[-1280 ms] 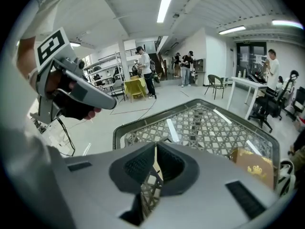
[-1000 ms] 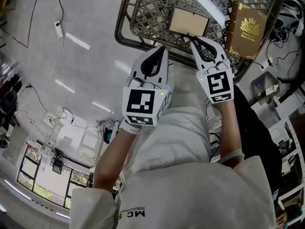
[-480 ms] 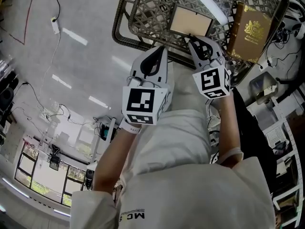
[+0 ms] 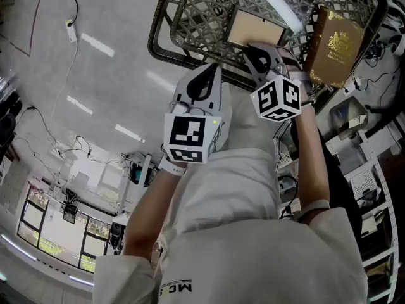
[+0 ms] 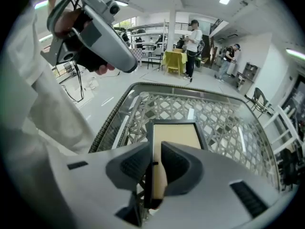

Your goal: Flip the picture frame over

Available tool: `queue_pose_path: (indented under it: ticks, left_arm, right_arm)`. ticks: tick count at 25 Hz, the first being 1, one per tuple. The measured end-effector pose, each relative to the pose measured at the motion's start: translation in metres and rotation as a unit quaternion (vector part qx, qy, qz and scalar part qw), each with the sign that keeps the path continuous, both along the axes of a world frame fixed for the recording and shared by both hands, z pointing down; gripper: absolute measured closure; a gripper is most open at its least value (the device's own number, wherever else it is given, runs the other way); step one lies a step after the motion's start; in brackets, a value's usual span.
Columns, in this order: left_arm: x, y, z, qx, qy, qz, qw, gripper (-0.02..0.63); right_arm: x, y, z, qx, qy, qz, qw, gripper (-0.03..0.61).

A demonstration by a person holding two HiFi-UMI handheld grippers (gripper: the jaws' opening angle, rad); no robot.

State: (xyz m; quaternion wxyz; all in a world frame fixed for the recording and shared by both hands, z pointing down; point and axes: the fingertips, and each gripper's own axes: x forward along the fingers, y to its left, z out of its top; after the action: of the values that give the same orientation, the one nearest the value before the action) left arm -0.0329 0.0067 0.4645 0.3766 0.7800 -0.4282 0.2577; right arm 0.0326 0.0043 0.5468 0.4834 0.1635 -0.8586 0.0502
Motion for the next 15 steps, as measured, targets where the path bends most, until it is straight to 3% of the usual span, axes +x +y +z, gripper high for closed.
queue_pose_path:
  ticks: [7,11,15]
  left_arm:
    - [-0.009,0.0,0.006,-0.007,-0.004,-0.012,0.9999,0.594]
    - [-0.015,-0.002,0.008,-0.008,-0.005,-0.015,0.9998,0.594]
    - [-0.017,-0.002,0.009,-0.008,-0.006,-0.018,0.9998,0.594]
  right_arm:
    - [-0.011,0.003,0.002,-0.044,-0.013,-0.025,0.999,0.497]
    - [-0.006,0.008,0.013,-0.039,0.018,-0.041,0.998,0.468]
    - [-0.004,0.004,0.015,-0.026,0.022,-0.033,0.999,0.494]
